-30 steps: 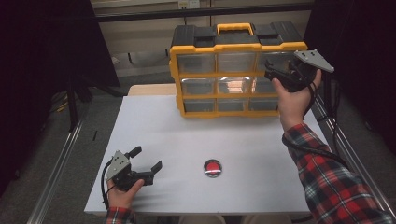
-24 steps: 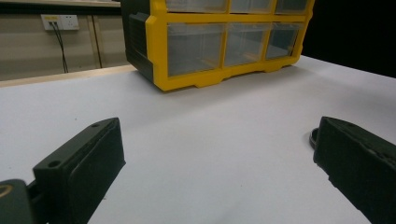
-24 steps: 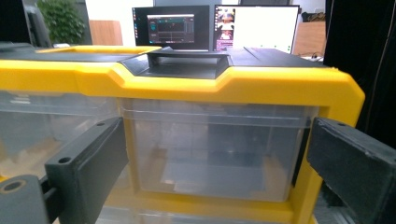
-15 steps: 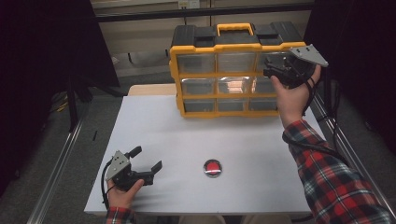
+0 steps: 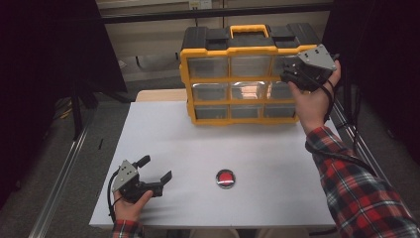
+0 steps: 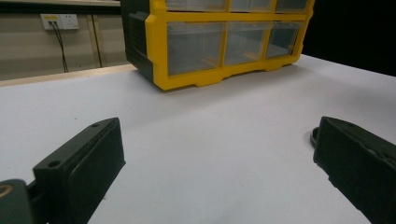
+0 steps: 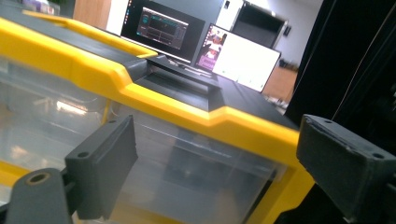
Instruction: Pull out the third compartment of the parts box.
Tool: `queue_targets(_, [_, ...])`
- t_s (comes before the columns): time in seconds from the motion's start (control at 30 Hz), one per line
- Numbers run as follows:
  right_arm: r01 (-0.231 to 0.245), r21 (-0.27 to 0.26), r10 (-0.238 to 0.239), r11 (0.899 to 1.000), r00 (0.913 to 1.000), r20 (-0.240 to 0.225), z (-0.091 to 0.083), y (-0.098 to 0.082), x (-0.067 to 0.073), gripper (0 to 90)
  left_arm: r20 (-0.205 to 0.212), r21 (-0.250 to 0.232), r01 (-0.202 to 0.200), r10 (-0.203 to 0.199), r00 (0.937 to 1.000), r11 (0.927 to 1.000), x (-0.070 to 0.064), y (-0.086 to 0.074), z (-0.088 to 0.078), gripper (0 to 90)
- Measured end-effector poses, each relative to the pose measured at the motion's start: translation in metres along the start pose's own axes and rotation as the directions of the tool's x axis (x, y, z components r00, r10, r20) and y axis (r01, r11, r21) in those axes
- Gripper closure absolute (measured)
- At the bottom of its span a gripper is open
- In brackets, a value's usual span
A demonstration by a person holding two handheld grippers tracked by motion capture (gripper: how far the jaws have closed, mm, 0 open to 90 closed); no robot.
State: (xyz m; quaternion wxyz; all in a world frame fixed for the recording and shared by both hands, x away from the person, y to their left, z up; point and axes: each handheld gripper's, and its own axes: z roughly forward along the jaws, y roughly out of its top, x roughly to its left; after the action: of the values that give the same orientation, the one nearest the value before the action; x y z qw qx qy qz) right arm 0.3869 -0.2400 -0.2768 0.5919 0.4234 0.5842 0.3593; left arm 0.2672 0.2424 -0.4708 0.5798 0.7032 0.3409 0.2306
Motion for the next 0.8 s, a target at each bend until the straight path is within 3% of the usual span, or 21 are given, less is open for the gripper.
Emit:
queue_targets(0.03, [0.033,-0.004,-0.033,0.999,0.9995,0.002,0.0,0.001,0.001,14.0,0.0,0.0,0.0,0.0,1.0,1.0,0.0,0.0,0.0,1.8])
queue_targets(0.07, [0.033,-0.004,-0.033,0.999,0.9995,0.002,0.0,0.001,0.001,14.0,0.0,0.0,0.0,0.0,1.0,1.0,0.0,0.0,0.0,1.8])
queue_targets(0.1, [0.11,-0.002,-0.11,0.994,0.9939,0.005,-0.001,0.003,0.003,15.4,0.004,0.002,-0.008,0.008,1.0,1.0,0.001,0.0,0.0,1.8])
queue_targets(0.13, [0.11,-0.002,-0.11,0.994,0.9939,0.005,-0.001,0.003,0.003,15.4,0.004,0.002,-0.008,0.008,1.0,1.0,0.001,0.0,0.0,1.8])
queue_targets(0.17, [0.194,-0.016,-0.194,0.981,0.981,0.01,-0.001,0.005,0.006,17.6,0.003,0.002,-0.002,0.002,1.0,1.0,0.001,0.0,0.0,1.8])
queue_targets(0.2, [0.233,-0.024,-0.233,0.972,0.9725,0.009,-0.002,0.006,0.008,18.7,0.003,0.003,-0.003,0.003,1.0,1.0,0.001,0.0,0.0,1.8])
queue_targets(0.23, [0.288,-0.032,-0.288,0.957,0.9575,0.016,-0.003,0.007,0.009,20.3,0.001,0.002,-0.004,0.004,1.0,1.0,0.0,0.0,0.0,1.8])
queue_targets(0.27, [0.338,-0.034,-0.337,0.941,0.9411,0.022,-0.003,0.008,0.011,22.2,-0.001,0.001,-0.001,0.001,1.0,1.0,0.0,0.0,0.0,1.8])
queue_targets(0.33, [0.437,-0.051,-0.436,0.898,0.8996,0.031,-0.003,0.009,0.014,24.6,0.002,0.008,-0.011,0.011,0.9999,0.9999,0.001,0.0,0.0,1.8])
queue_targets(0.43, [0.538,-0.056,-0.537,0.841,0.8431,0.034,-0.003,0.01,0.019,29.5,-0.001,0.0,0.001,-0.001,1.0,1.0,0.0,0.0,0.0,1.9])
queue_targets(0.47, [0.576,-0.047,-0.575,0.816,0.8172,0.041,-0.003,0.01,0.02,31.1,0.001,0.001,-0.003,0.003,1.0,1.0,0.0,0.0,0.0,1.9])
queue_targets(0.5, [0.576,-0.047,-0.575,0.816,0.8172,0.041,-0.003,0.01,0.02,31.1,0.001,0.001,-0.003,0.003,1.0,1.0,0.0,0.0,0.0,1.9])
queue_targets(0.53, [0.64,-0.034,-0.638,0.768,0.768,0.058,-0.003,0.008,0.023,33.3,0.0,0.002,-0.003,0.003,1.0,1.0,0.0,0.0,0.0,1.9])
queue_targets(0.57, [0.663,-0.036,-0.661,0.748,0.7482,0.061,-0.002,0.007,0.023,34.8,0.0,0.005,-0.005,0.005,1.0,1.0,0.0,0.0,0.0,1.9])
queue_targets(0.6, [0.663,-0.036,-0.661,0.748,0.7482,0.061,-0.002,0.007,0.023,34.8,0.0,0.005,-0.005,0.005,1.0,1.0,0.0,0.0,0.0,1.9])
queue_targets(0.63, [0.688,-0.035,-0.686,0.724,0.725,0.064,-0.002,0.006,0.024,36.8,0.0,0.011,-0.011,0.011,0.9999,0.9999,0.001,0.0,0.0,1.9])
queue_targets(0.67, [0.732,-0.034,-0.73,0.68,0.6809,0.06,-0.001,0.005,0.025,39.3,0.004,0.008,-0.008,0.008,1.0,0.9999,0.001,0.0,0.0,2.0])
queue_targets(0.73, [0.765,-0.027,-0.762,0.644,0.6439,0.065,-0.001,0.005,0.027,42.4,0.008,0.003,0.0,0.0,1.0,1.0,0.0,0.0,0.001,2.1])
queue_targets(0.77, [0.765,-0.027,-0.762,0.644,0.6439,0.065,-0.001,0.005,0.027,42.4,0.008,0.003,0.0,0.0,1.0,1.0,0.0,0.0,0.001,2.1])
queue_targets(0.8, [0.794,-0.027,-0.792,0.607,0.6076,0.06,0.0,0.005,0.028,45.1,0.007,0.003,0.0,0.0,1.0,1.0,0.0,0.0,0.001,2.1])
